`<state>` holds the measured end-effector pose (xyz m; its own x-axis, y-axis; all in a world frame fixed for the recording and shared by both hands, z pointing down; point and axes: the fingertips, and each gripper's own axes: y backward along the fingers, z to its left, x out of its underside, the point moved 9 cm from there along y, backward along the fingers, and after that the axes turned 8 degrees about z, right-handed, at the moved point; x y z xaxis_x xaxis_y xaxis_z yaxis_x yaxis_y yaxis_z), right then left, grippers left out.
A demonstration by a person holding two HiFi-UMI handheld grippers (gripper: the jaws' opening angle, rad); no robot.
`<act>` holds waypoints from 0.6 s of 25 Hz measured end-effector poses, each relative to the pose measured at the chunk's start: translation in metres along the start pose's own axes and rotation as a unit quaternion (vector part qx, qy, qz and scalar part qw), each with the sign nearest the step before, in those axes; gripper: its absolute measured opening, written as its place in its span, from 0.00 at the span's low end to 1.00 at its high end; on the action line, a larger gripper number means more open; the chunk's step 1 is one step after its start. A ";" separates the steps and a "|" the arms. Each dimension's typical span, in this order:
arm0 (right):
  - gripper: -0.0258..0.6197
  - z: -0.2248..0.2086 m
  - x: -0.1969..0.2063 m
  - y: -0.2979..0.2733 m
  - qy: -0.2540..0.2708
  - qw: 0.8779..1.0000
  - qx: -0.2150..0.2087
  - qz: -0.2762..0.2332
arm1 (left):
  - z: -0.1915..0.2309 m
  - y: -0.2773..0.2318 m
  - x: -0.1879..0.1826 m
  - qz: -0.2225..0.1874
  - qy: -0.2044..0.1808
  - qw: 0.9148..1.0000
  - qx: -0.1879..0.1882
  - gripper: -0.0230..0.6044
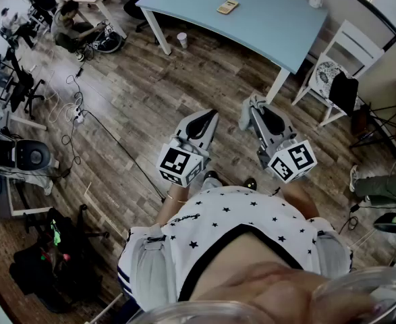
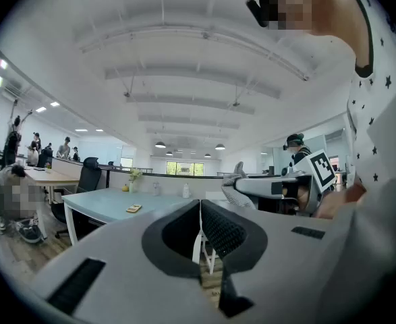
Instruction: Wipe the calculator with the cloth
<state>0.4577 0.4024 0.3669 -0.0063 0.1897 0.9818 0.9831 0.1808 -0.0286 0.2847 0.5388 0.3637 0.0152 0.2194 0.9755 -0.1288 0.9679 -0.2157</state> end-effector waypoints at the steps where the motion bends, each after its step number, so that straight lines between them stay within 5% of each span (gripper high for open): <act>1: 0.11 0.003 0.000 -0.001 0.001 1.000 0.000 0.001 | 0.001 0.003 0.001 -0.001 0.001 1.000 -0.001 0.09; 15: 0.11 0.031 0.002 -0.029 0.002 1.000 -0.012 0.008 | 0.031 0.033 0.010 -0.011 0.017 1.000 -0.012 0.09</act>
<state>0.4239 0.4272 0.3639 0.0107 0.1889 0.9819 0.9873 0.1538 -0.0403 0.2501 0.5692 0.3678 0.0517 0.2013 0.9782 -0.1033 0.9753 -0.1953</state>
